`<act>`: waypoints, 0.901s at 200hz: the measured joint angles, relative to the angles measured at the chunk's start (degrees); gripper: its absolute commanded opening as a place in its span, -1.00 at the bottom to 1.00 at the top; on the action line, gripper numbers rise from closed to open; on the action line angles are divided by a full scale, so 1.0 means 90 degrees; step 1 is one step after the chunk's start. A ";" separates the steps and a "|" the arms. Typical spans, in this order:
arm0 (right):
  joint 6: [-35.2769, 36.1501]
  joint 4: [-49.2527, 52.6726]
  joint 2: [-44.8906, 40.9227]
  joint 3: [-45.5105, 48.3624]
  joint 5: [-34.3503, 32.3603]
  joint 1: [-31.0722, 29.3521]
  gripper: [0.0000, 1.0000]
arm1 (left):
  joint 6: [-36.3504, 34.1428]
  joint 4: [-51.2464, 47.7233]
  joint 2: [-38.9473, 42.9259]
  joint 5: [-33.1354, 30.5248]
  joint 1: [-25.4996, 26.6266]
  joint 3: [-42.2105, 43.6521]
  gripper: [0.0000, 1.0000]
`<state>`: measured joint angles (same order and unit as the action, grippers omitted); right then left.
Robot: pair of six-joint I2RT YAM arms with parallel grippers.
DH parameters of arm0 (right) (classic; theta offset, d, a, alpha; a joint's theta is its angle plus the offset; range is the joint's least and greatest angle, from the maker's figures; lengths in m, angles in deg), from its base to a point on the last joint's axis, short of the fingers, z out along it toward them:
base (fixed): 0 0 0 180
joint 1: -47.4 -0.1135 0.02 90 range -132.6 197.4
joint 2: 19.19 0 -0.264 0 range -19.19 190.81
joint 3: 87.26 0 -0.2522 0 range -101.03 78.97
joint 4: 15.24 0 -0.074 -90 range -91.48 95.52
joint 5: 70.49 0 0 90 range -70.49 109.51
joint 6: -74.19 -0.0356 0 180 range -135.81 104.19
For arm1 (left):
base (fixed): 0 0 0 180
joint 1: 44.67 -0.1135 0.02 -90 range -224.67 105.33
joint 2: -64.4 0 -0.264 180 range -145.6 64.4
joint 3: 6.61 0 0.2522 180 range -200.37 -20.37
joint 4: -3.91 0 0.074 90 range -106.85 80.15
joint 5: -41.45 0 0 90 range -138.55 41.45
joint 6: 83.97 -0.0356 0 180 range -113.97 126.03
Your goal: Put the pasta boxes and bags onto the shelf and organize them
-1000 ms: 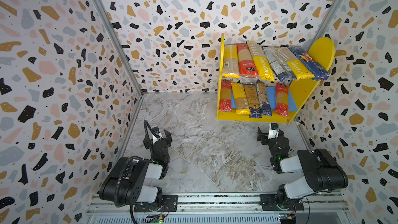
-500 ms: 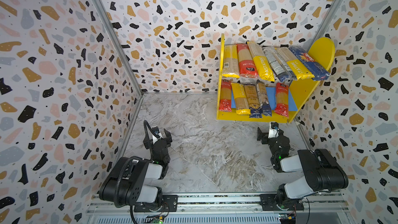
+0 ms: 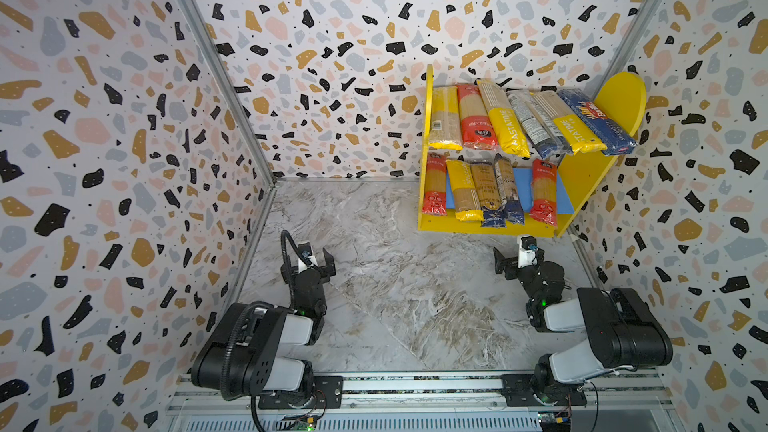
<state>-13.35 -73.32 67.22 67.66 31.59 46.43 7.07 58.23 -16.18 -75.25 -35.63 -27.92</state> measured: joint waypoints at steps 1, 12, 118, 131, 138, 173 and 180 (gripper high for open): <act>0.0000 0.0000 0.0000 0.0000 0.0005 0.0000 0.98 | 0.0000 0.0000 0.0000 0.0005 0.0000 0.0000 0.99; 0.0015 -0.0010 0.0000 0.0000 0.0061 0.0000 0.98 | -0.0002 0.0000 0.0000 0.0049 0.0000 0.0000 0.99; 0.0058 -0.0024 0.0000 0.0012 0.0136 -0.0012 0.98 | -0.0022 -0.0041 0.0000 0.0109 -0.0002 0.0000 0.99; 0.0061 -0.0024 0.0000 0.0012 0.0136 -0.0012 0.98 | -0.0022 -0.0041 0.0000 0.0109 -0.0002 0.0000 0.99; 0.0061 -0.0024 0.0000 0.0012 0.0136 -0.0012 0.98 | -0.0022 -0.0041 0.0000 0.0109 -0.0002 0.0000 0.99; 0.0066 -0.0024 0.0000 0.0012 0.0138 -0.0012 0.98 | -0.0022 -0.0041 0.0000 0.0109 -0.0002 0.0000 0.99; 0.0066 -0.0024 0.0000 0.0012 0.0138 -0.0012 0.98 | -0.0022 -0.0041 0.0000 0.0109 -0.0002 0.0000 0.99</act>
<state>-12.76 -73.53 67.22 67.77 32.84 46.32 6.87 57.86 -16.18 -74.27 -35.66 -27.92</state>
